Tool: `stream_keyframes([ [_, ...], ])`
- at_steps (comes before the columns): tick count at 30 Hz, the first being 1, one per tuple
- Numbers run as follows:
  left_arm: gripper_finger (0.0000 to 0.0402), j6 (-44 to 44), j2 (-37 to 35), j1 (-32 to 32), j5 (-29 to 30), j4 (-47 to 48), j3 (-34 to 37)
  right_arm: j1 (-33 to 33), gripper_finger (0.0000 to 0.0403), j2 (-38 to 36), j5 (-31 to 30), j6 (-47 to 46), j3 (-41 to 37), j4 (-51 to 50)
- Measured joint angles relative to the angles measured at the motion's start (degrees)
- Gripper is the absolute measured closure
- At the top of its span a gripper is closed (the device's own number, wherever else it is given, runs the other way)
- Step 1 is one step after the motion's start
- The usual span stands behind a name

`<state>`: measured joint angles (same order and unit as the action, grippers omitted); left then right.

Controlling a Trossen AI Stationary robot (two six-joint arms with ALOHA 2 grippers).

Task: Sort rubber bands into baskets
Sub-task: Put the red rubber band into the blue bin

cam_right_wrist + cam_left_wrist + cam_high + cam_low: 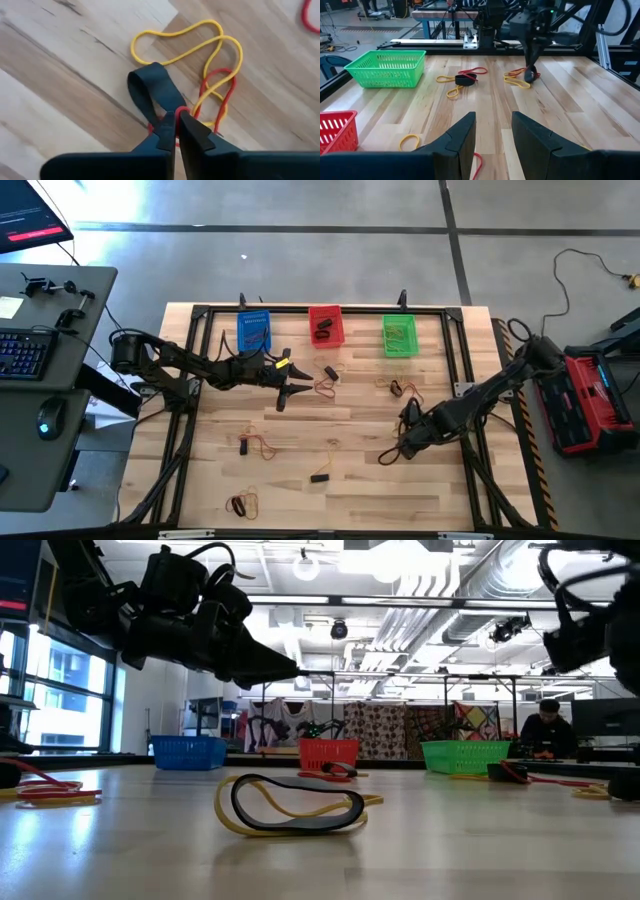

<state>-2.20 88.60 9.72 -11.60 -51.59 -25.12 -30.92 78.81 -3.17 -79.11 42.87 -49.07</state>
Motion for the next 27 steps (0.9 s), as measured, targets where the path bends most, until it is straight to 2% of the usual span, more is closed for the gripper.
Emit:
stream_keyframes([
  [10,0.0282,0.0,0.0,0.0,-0.02,-0.02,0.0,0.0,0.0401,0.0,-3.17,1.46,8.56,-12.67],
  [14,0.0282,0.0,0.0,0.0,0.0,-0.02,0.0,0.0,0.0402,0.0,-6.34,1.63,11.79,-17.07],
  [18,0.0282,0.0,0.0,0.0,-0.02,0.02,0.0,0.0,0.0402,0.0,-11.89,3.59,15.21,-19.82],
  [27,0.0282,0.23,0.0,0.0,0.0,1.53,-0.02,0.14,0.0403,0.0,-29.85,11.58,21.14,-21.86],
])
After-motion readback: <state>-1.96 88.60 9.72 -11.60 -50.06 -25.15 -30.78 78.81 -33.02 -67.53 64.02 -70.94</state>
